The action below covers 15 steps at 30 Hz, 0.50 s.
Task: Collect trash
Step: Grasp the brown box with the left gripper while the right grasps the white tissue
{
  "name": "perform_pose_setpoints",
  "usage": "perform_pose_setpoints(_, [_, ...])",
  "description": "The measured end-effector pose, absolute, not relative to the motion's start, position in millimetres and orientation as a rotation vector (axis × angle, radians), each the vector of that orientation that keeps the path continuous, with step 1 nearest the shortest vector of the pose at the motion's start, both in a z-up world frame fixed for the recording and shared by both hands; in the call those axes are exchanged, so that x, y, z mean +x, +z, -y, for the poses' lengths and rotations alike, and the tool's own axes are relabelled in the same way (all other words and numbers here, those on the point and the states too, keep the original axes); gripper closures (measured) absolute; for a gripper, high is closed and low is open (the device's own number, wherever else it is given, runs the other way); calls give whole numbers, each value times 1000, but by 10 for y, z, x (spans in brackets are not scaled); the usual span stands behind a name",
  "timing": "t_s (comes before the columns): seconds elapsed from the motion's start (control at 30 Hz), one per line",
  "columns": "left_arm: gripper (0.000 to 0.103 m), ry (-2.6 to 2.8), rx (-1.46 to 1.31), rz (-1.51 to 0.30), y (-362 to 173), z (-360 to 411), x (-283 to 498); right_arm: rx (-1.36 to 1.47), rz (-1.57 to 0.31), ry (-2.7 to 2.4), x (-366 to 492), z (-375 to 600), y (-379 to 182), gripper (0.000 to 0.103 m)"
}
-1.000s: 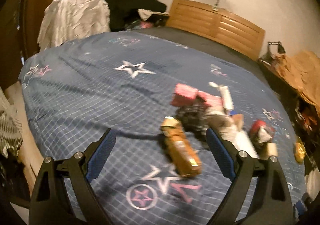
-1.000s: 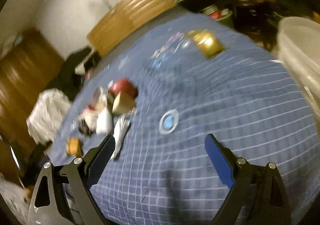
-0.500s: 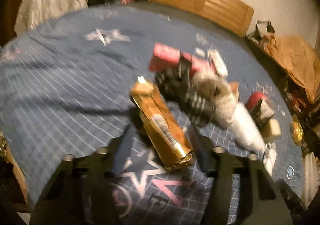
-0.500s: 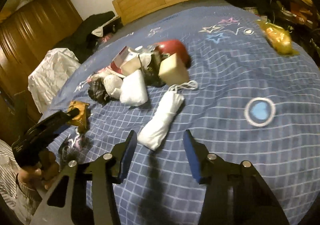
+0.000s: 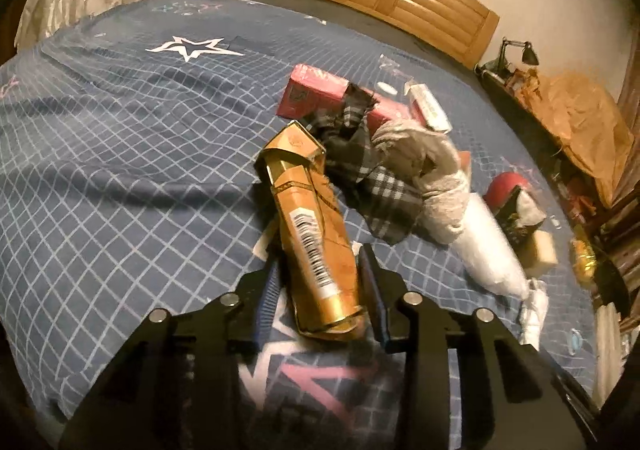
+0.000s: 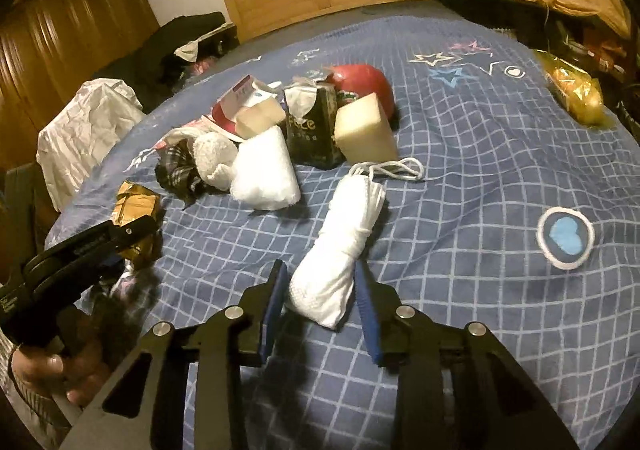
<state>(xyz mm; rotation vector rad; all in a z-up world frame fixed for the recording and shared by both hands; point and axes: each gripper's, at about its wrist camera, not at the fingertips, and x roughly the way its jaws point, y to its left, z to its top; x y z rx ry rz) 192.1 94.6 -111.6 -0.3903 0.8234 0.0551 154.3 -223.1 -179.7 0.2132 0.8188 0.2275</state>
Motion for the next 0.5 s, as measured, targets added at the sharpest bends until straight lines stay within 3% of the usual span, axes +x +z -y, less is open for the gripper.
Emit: perform_pose_setpoints(0.5, [68, 65, -169, -709, -689, -402, 1380, 161, -680, 247, 910, 2458, -1397, 68])
